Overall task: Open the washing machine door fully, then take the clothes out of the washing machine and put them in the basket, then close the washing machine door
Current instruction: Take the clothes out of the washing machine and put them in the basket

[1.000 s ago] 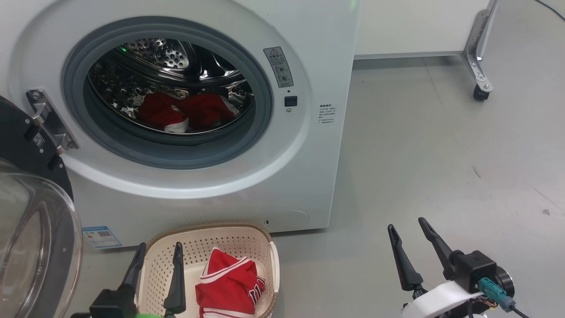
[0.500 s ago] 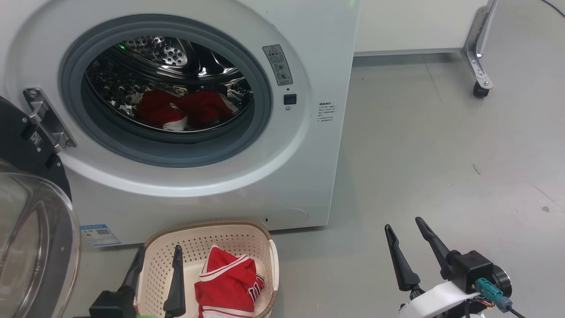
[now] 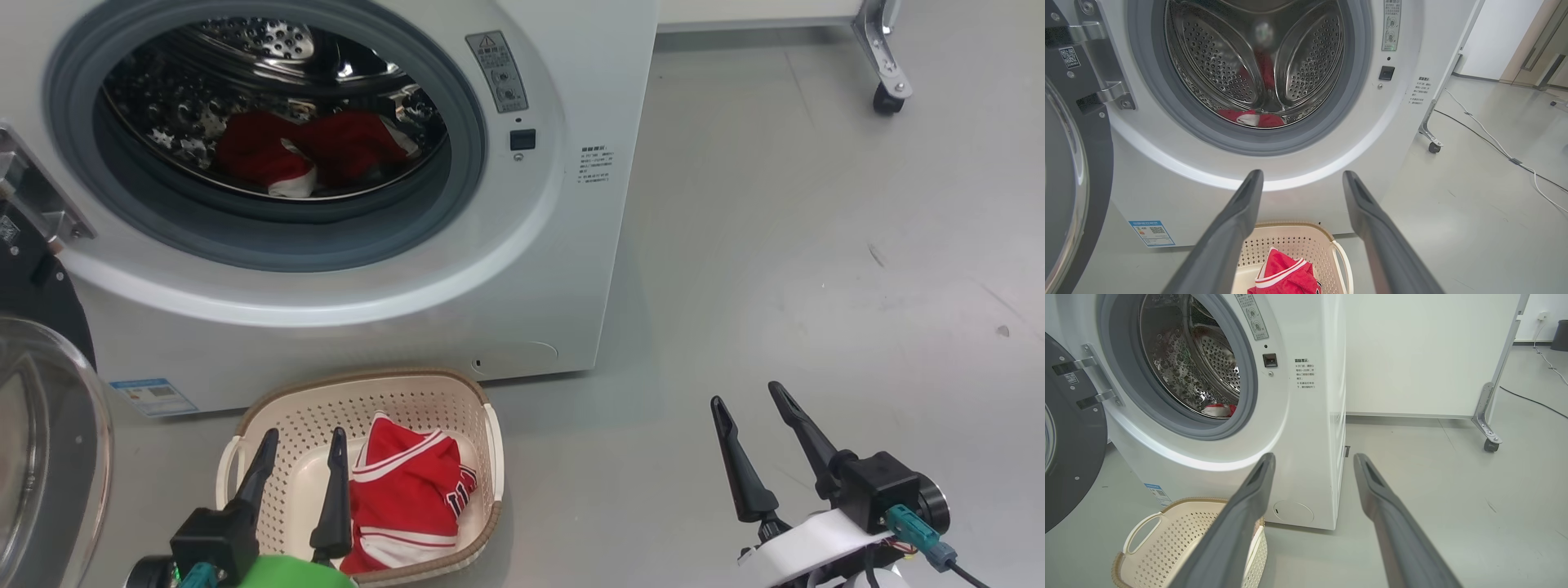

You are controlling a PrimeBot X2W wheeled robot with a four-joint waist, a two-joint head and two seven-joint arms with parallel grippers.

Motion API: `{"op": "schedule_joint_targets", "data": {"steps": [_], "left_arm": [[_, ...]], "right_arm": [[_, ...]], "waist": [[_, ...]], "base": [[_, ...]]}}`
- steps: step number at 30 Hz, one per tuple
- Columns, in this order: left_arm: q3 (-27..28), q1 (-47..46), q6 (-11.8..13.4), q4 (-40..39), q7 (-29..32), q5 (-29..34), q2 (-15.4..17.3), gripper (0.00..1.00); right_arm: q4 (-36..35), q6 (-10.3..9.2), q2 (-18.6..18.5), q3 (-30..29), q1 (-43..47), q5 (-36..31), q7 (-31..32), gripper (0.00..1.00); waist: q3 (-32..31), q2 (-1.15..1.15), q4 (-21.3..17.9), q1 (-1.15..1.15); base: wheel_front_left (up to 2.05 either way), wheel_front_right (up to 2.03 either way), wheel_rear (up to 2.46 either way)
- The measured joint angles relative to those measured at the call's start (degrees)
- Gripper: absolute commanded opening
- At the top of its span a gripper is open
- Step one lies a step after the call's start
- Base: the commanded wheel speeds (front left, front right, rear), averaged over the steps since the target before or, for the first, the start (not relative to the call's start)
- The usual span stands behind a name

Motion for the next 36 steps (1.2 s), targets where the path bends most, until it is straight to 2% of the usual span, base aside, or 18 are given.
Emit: {"op": "schedule_joint_targets", "data": {"steps": [7, 18, 28, 36], "left_arm": [[-1.0, -4.16, 0.0, 1.47, 0.85, -0.1, 0.0, 1.0], [-0.48, -16.03, 0.26, 6.01, 3.45, -1.23, -0.07, 1.0], [4.52, -30.0, 0.69, 9.77, 6.61, -1.88, -0.05, 1.0], [8.06, -40.15, 1.04, 13.32, 9.16, -1.88, 2.57, 1.0]], "right_arm": [[-1.56, 0.0, -0.37, -0.73, -1.21, 0.0, 0.0, 1.0], [-4.48, 0.49, -0.55, -0.07, -6.05, 0.0, -0.01, 1.0], [-5.66, 0.58, -0.42, 0.86, -10.61, 1.29, -0.01, 1.0], [-5.79, 1.01, -0.26, 1.68, -14.48, 2.88, -0.01, 1.0]], "waist": [[3.88, 0.0, -0.68, 0.0], [12.25, 0.0, -1.72, 0.0], [20.94, 0.0, -4.27, 0.0], [26.68, 0.0, -7.22, 0.01]], "base": [[0.0, 0.0, 0.0], [0.0, 0.0, 0.0], [0.0, 0.0, 0.0], [0.0, 0.0, 0.0]]}}
